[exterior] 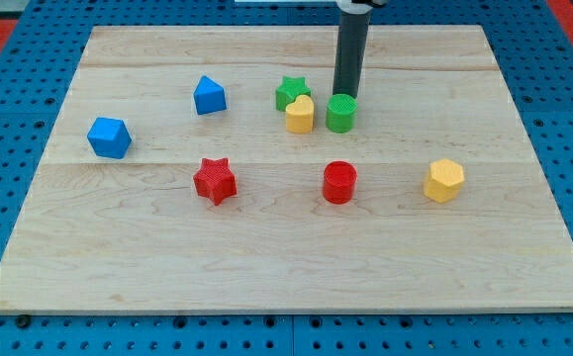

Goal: Move the red circle and hexagon towards left

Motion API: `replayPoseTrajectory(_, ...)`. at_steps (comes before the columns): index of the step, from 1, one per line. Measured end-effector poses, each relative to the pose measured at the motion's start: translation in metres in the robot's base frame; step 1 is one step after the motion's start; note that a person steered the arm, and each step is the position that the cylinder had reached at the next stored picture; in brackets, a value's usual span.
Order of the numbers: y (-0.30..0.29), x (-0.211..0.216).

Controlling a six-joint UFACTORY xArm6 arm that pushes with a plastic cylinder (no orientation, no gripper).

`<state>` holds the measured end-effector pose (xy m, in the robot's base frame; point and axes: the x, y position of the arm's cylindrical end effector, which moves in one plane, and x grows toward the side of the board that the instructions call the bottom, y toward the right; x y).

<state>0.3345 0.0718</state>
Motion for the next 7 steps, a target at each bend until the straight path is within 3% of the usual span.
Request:
replayPoseTrajectory(1,0.061,0.001)
replayPoseTrajectory(2,0.141,0.041)
replayPoseTrajectory(3,0.19,0.112)
replayPoseTrajectory(4,0.174,0.136)
replayPoseTrajectory(6,0.048,0.13)
replayPoseTrajectory(7,0.077,0.13)
